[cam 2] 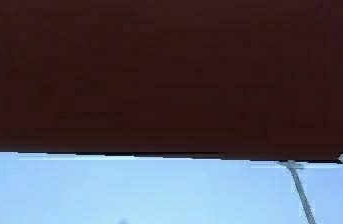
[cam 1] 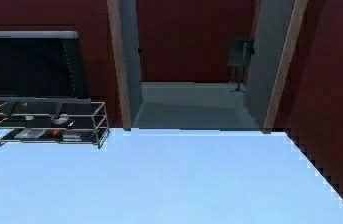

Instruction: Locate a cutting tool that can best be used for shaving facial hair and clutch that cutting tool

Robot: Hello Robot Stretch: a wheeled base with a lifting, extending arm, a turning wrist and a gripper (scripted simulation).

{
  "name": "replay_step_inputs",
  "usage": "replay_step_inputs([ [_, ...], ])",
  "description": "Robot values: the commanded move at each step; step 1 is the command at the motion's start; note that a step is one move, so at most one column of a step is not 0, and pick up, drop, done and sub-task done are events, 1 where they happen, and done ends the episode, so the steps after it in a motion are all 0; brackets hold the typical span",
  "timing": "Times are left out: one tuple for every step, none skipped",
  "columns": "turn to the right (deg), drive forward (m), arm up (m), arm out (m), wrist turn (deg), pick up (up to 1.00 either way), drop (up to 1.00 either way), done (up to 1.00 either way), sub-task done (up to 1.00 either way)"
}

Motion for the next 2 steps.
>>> replay_step_inputs([
  [6.0, 0.0, 0.0, 0.0, 0.0, 0.0, 0.0, 0.0, 0.0],
  [0.0, 1.0, 0.0, 0.0, 0.0, 0.0, 0.0, 0.0, 0.0],
])
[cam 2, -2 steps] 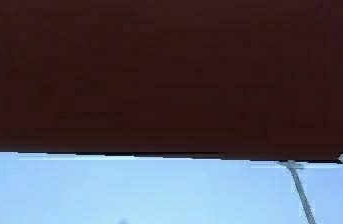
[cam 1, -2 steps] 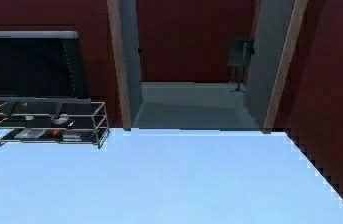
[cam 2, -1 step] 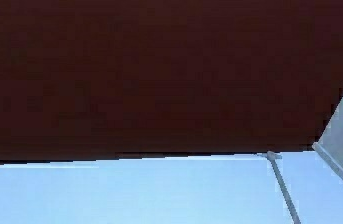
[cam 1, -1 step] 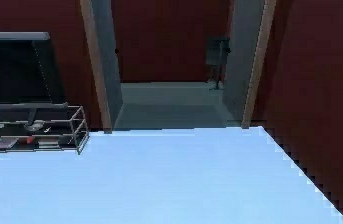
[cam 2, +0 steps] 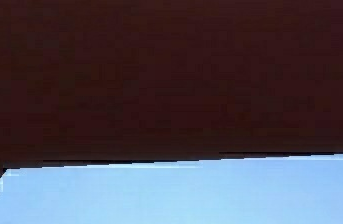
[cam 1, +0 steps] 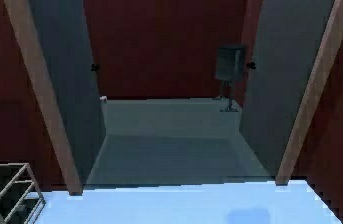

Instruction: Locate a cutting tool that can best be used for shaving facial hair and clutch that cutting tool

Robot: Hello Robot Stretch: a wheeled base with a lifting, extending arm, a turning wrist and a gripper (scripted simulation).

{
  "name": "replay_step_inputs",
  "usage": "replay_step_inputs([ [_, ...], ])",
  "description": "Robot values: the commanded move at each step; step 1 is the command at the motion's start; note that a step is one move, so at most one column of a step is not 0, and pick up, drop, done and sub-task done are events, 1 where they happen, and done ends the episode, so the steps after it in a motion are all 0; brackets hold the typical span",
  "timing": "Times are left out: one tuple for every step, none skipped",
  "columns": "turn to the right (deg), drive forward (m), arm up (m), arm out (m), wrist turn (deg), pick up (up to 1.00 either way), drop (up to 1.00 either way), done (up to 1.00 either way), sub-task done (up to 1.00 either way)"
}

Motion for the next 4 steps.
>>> replay_step_inputs([
  [0.0, 1.0, 0.0, 0.0, 0.0, 0.0, 0.0, 0.0, 0.0],
  [3.0, 0.0, 0.0, 0.0, 0.0, 0.0, 0.0, 0.0, 0.0],
  [0.0, 1.0, 0.0, 0.0, 0.0, 0.0, 0.0, 0.0, 0.0],
  [0.0, 0.45, 0.0, 0.0, 0.0, 0.0, 0.0, 0.0, 0.0],
])
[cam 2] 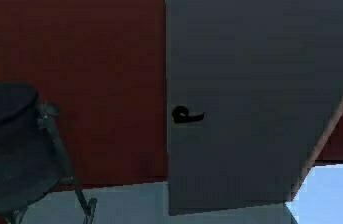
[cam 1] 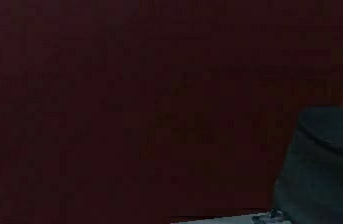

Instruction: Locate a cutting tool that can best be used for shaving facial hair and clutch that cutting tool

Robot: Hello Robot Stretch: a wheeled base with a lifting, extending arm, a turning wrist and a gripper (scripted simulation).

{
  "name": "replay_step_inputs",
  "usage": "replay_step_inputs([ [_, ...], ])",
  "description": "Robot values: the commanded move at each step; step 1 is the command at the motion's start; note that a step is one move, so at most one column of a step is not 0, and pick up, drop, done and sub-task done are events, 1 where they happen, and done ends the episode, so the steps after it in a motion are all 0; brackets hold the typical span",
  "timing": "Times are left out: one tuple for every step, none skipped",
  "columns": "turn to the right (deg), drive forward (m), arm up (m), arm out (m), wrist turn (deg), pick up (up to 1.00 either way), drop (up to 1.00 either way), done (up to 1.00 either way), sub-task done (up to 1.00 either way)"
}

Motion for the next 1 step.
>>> replay_step_inputs([
  [-45.0, 0.0, 0.0, 0.0, 0.0, 0.0, 0.0, 0.0, 0.0],
])
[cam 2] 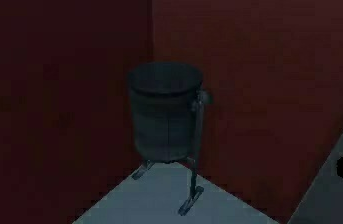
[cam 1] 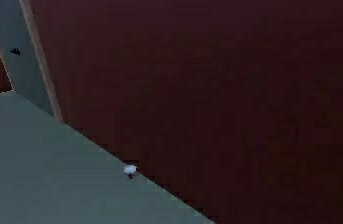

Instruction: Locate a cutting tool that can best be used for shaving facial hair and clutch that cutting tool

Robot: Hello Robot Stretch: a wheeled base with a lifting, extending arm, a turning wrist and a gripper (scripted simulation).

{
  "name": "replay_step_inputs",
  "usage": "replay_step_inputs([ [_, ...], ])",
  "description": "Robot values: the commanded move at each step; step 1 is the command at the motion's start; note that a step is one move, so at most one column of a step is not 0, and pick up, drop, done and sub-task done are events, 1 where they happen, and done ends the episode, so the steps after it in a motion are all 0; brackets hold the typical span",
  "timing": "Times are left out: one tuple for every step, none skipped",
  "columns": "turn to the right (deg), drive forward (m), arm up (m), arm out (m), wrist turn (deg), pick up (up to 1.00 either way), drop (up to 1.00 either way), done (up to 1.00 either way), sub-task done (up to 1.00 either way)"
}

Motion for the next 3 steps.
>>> replay_step_inputs([
  [-24.0, 0.0, 0.0, 0.0, 0.0, 0.0, 0.0, 0.0, 0.0],
  [0.0, 0.3, 0.0, 0.0, 0.0, 0.0, 0.0, 0.0, 0.0],
  [0.0, 0.3, 0.0, 0.0, 0.0, 0.0, 0.0, 0.0, 0.0],
])
